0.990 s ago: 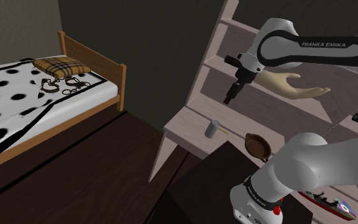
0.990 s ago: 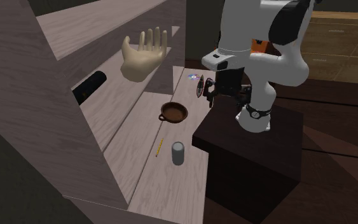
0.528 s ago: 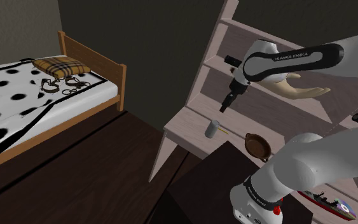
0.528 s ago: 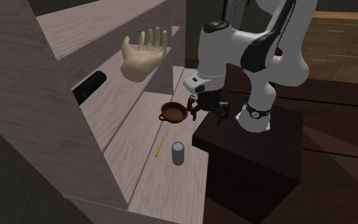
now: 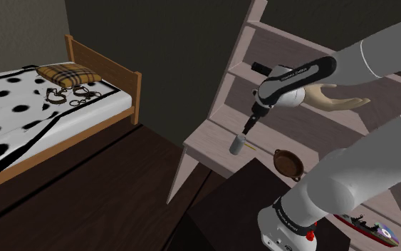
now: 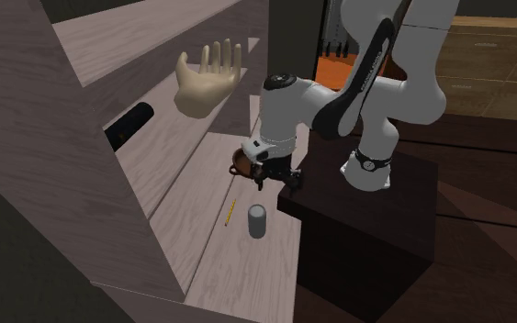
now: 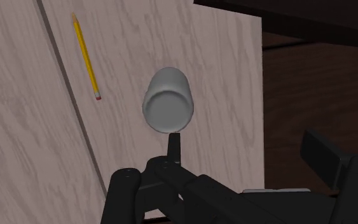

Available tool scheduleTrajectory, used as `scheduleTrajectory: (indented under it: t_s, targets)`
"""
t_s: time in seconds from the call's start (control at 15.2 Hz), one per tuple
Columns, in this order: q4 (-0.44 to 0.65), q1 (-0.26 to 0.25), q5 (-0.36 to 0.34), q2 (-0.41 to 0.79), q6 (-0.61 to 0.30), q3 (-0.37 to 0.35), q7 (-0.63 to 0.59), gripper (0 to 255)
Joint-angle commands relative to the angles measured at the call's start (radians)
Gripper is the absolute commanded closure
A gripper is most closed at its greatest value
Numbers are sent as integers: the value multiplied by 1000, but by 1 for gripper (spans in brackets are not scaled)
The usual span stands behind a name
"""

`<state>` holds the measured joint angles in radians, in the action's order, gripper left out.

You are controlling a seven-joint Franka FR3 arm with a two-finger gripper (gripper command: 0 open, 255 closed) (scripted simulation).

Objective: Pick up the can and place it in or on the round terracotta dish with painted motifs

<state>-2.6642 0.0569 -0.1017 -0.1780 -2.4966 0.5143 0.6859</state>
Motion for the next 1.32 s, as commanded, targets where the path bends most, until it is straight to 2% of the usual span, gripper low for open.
scheduleTrajectory:
  t_s: [0.0, 0.2, 0.33, 0.4, 0.86, 1.25]
  targets:
    - [23, -16, 64, 102, -70, 32, 76, 0]
    - [71, -19, 213, 254, -149, 45, 220, 0]
    - [113, 8, 325, 355, -187, 20, 323, 0]
    - [114, 17, 325, 357, -189, 12, 324, 0]
    - [134, 81, 480, 481, -277, -83, 436, 0]
    - [133, 83, 478, 480, -277, -85, 435, 0]
